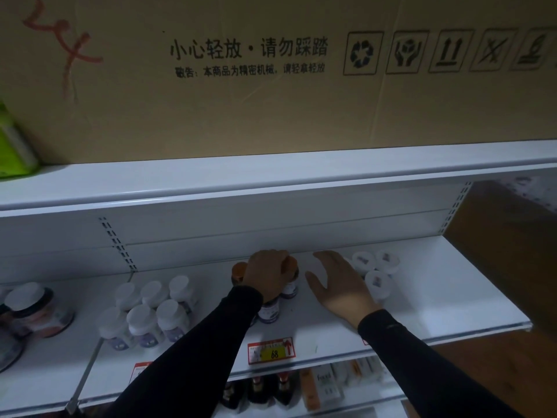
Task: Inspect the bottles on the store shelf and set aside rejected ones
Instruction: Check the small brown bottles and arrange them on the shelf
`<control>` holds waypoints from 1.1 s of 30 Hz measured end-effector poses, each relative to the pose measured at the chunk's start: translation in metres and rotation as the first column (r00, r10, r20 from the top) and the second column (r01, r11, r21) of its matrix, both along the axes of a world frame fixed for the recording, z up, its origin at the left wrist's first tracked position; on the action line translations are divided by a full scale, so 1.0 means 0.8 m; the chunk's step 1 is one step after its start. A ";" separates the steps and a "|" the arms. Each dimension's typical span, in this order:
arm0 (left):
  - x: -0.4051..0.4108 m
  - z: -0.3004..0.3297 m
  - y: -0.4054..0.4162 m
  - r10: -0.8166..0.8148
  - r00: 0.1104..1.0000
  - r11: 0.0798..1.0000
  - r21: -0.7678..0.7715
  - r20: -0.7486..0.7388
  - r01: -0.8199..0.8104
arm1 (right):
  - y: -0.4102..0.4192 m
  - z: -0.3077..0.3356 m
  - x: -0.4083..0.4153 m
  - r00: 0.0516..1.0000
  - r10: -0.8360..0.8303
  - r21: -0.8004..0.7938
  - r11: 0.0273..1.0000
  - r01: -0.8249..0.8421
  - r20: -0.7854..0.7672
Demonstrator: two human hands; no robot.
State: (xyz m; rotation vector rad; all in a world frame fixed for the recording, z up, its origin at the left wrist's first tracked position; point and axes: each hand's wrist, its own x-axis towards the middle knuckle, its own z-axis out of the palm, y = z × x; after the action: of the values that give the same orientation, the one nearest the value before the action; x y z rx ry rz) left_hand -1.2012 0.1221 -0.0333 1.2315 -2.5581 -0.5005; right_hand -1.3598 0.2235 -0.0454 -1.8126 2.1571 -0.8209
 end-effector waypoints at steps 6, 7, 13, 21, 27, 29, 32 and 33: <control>0.012 0.037 0.021 0.084 0.934 0.992 0.113 -0.347 -0.048 | 0.007 0.019 0.011 0.999 0.016 -0.090 0.996 -0.013 0.028; 0.016 0.045 0.024 0.112 0.910 0.990 0.129 -0.399 -0.065 | 0.008 0.022 0.016 0.999 0.020 -0.094 0.995 -0.016 0.044; 0.052 0.084 0.039 0.254 0.786 0.961 0.238 -0.563 -0.140 | 0.018 0.046 0.061 0.978 0.126 -0.130 0.986 -0.105 0.164; 0.106 0.100 0.055 0.381 0.693 0.918 0.341 -0.612 -0.203 | 0.022 0.056 0.126 0.930 0.254 -0.271 0.945 -0.182 0.264; 0.126 0.105 0.064 0.441 0.623 0.871 0.475 -0.646 -0.124 | 0.024 0.057 0.143 0.899 0.320 -0.275 0.931 -0.240 0.298; 0.131 0.109 0.067 0.468 0.600 0.841 0.535 -0.649 -0.078 | 0.026 0.053 0.146 0.897 0.340 -0.251 0.929 -0.273 0.282; 0.134 0.114 0.073 0.490 0.568 0.827 0.559 -0.661 -0.063 | 0.025 0.047 0.148 0.896 0.344 -0.224 0.931 -0.288 0.280; 0.134 0.116 0.075 0.498 0.556 0.826 0.560 -0.665 -0.070 | 0.025 0.045 0.150 0.897 0.339 -0.227 0.933 -0.281 0.283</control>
State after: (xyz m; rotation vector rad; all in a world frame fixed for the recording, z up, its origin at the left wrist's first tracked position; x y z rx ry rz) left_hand -1.0941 0.1822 0.0592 1.1570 -1.4429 -1.3136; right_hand -1.2399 0.2436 -0.0091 -1.8865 1.5853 -1.1648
